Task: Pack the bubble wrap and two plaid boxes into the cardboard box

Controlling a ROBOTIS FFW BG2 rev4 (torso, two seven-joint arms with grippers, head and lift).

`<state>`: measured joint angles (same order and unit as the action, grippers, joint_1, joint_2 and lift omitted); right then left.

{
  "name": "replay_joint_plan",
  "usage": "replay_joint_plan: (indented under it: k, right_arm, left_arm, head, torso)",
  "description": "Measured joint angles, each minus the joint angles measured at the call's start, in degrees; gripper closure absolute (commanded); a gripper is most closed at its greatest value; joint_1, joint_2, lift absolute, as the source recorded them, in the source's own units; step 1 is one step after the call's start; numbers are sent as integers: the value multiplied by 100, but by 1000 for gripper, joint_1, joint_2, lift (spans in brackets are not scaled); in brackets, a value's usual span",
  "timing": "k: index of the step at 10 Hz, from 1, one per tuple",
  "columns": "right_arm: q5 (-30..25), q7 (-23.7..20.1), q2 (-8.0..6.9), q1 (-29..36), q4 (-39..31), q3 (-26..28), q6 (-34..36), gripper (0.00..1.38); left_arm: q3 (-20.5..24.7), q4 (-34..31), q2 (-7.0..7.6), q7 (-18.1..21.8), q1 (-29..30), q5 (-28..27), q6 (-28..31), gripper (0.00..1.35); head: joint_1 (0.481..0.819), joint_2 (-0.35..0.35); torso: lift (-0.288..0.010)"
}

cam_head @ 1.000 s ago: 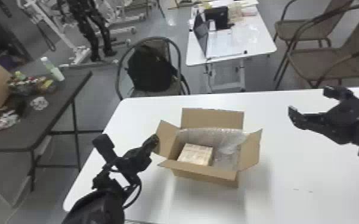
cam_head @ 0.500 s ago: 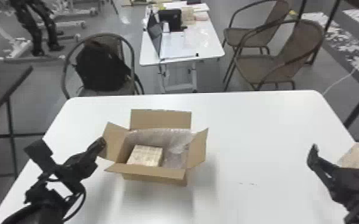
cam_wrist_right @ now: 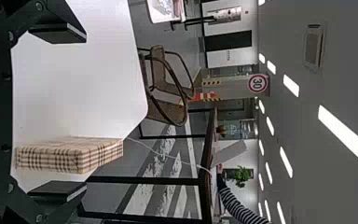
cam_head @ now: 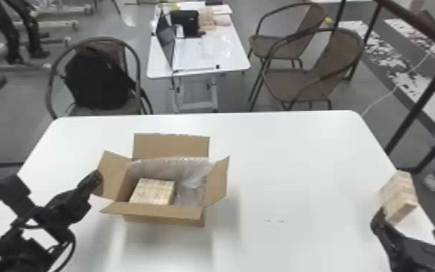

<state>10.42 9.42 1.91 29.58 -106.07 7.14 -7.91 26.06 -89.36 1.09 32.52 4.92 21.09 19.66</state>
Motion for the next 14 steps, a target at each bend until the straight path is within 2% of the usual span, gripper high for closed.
replay_joint_plan:
  k: [3,7,12,14]
  right_arm:
    - [484,-221,232,-513,753,50,6,180]
    - [507,-533,453,-1224,1683,79,214,180]
    - [223,-600,509,-1601,2260,468,465,180]
    - [195,-970,618,-1840,2508,569,527,180]
  left_arm:
    - [-19,1,7,0,-4,0,19,1219]
    - [-5,3,7,0,9,1,29,1219]
    - [8,3,6,9,22,14,47,1219]
    - [5,2,6,9,29,23,47,1219]
  head:
    - [695,-13]
    - [695,-21]
    - [695,-69]
    - [695,-75]
  torso:
    - [-48]
    - [-48]
    - [-48]
    - [-48]
